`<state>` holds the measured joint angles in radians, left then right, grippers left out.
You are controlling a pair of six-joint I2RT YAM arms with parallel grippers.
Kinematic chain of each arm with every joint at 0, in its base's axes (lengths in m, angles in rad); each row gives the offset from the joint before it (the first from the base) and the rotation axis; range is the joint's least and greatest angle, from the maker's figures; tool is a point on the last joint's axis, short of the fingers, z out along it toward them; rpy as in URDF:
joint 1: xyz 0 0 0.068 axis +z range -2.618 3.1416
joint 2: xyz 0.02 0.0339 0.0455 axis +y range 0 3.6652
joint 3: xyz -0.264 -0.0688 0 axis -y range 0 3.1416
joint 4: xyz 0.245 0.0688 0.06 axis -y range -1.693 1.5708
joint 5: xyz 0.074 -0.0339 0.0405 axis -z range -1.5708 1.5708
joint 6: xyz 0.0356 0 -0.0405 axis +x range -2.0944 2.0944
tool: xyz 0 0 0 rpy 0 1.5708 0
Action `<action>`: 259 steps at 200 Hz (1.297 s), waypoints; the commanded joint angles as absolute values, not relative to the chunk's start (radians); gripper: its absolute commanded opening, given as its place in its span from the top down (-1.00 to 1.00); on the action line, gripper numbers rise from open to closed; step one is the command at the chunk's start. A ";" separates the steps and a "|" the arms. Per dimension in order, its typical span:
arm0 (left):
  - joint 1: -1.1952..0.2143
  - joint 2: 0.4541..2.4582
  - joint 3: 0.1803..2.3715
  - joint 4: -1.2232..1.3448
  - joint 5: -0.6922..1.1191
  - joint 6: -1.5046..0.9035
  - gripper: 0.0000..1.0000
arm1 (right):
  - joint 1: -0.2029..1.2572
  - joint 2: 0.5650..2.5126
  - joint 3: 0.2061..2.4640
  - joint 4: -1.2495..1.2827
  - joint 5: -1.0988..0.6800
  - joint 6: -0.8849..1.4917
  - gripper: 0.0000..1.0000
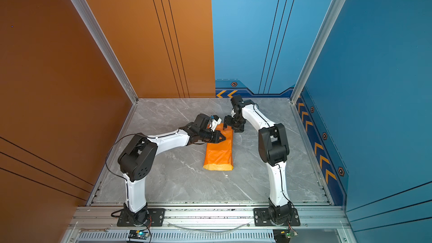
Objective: Wrap a gift box in wrapping paper
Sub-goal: Smooth out the wrapping paper on the gift box.
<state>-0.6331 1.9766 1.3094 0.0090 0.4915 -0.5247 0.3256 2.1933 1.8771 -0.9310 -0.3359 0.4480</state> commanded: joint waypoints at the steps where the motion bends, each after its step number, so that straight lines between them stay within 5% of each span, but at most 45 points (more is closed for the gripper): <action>1: -0.607 2.019 1.269 -0.123 0.418 -0.533 0.74 | 0.329 2.221 1.928 -0.930 -0.346 0.445 -0.52; 21: -0.608 2.019 1.278 -0.124 0.421 -0.531 0.74 | 0.335 2.231 1.933 -0.927 -0.352 0.446 -0.45; 74: -0.616 2.017 1.289 -0.132 0.423 -0.520 0.72 | 0.335 2.184 1.894 -0.908 -0.308 0.457 0.20; 89: -0.618 2.013 1.290 -0.134 0.421 -0.521 0.72 | 0.334 2.155 1.878 -0.896 -0.299 0.465 0.14; 111: -0.617 2.013 1.294 -0.132 0.421 -0.521 0.72 | 0.328 2.081 1.821 -0.886 -0.270 0.461 -0.44; 143: -0.618 2.015 1.305 -0.134 0.430 -0.518 0.72 | 0.312 1.865 1.568 -0.770 -0.322 0.468 -0.53; 218: -0.620 2.004 1.313 -0.141 0.437 -0.503 0.70 | 0.324 1.820 1.327 -0.637 -0.439 0.520 -0.45; 259: -0.618 1.979 1.321 -0.149 0.434 -0.497 0.58 | 0.327 1.861 1.318 -0.632 -0.426 0.521 0.12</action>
